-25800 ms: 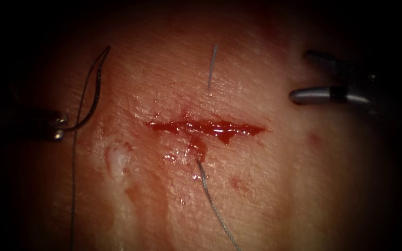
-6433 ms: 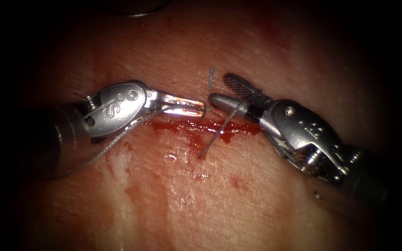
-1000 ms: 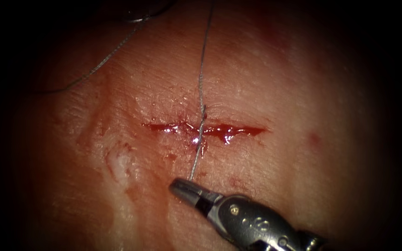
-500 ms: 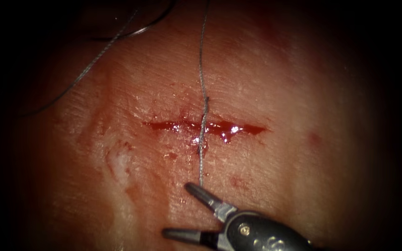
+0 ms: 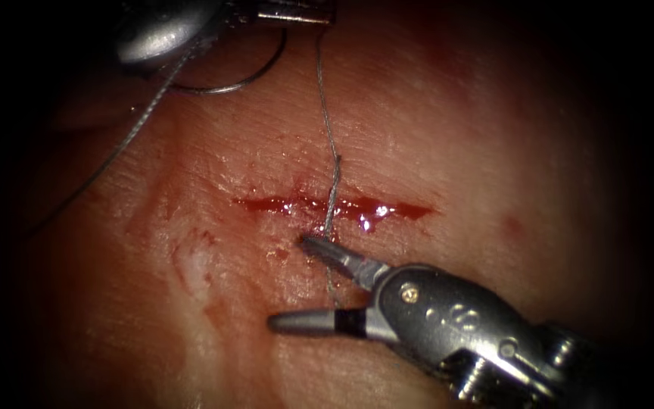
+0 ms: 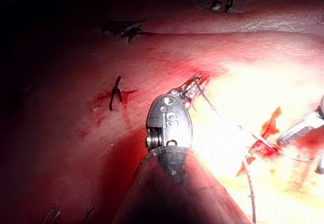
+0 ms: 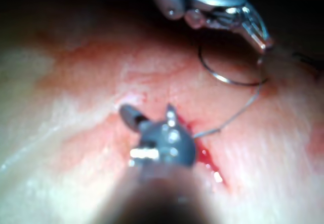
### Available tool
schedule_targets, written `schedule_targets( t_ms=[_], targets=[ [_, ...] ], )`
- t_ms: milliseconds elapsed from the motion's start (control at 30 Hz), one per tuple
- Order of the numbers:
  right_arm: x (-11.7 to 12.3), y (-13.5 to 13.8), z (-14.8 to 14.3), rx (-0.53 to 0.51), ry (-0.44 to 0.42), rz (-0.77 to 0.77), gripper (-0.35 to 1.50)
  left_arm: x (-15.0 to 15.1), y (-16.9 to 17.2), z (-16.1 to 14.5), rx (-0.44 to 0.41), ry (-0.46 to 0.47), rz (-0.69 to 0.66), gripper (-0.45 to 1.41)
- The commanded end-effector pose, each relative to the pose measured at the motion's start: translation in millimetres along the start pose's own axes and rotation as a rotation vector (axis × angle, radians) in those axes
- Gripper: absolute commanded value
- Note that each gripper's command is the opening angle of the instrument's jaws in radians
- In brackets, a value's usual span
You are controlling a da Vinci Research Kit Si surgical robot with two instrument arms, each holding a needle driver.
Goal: Wound Closure
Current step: Wrap the long suture end once around the right gripper.
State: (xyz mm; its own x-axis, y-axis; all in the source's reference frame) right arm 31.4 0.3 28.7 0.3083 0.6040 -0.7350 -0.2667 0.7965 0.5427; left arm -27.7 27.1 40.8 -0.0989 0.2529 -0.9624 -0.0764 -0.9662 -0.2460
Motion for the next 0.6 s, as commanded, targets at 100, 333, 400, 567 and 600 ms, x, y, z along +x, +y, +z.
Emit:
schedule_targets(
  t_ms=[100, 333, 400, 567, 600],
  targets=[
    [0.5, 4.3, 1.1, -0.006, 0.004, -0.016, 0.93, 0.6, 0.8, -0.4, -0.011, 0.007, 0.007, -0.45],
    [0.2, 9.0, 3.3, -0.014, 0.006, -0.063, 0.63, 1.4, 3.5, -0.6, -0.032, 0.020, 0.015, -0.45],
    [-0.1, 10.2, 4.4, 0.004, 0.029, -0.071, 0.46, 1.4, 4.6, -0.6, -0.040, 0.025, 0.020, -0.45],
    [-0.1, 10.3, 5.0, 0.032, 0.037, -0.083, 0.27, 1.0, 6.0, -0.7, -0.044, 0.026, 0.018, -0.45],
    [0.1, 10.2, 5.4, 0.048, 0.050, -0.089, 0.19, 0.7, 6.5, -0.7, -0.048, 0.028, 0.018, -0.45]
  ],
)
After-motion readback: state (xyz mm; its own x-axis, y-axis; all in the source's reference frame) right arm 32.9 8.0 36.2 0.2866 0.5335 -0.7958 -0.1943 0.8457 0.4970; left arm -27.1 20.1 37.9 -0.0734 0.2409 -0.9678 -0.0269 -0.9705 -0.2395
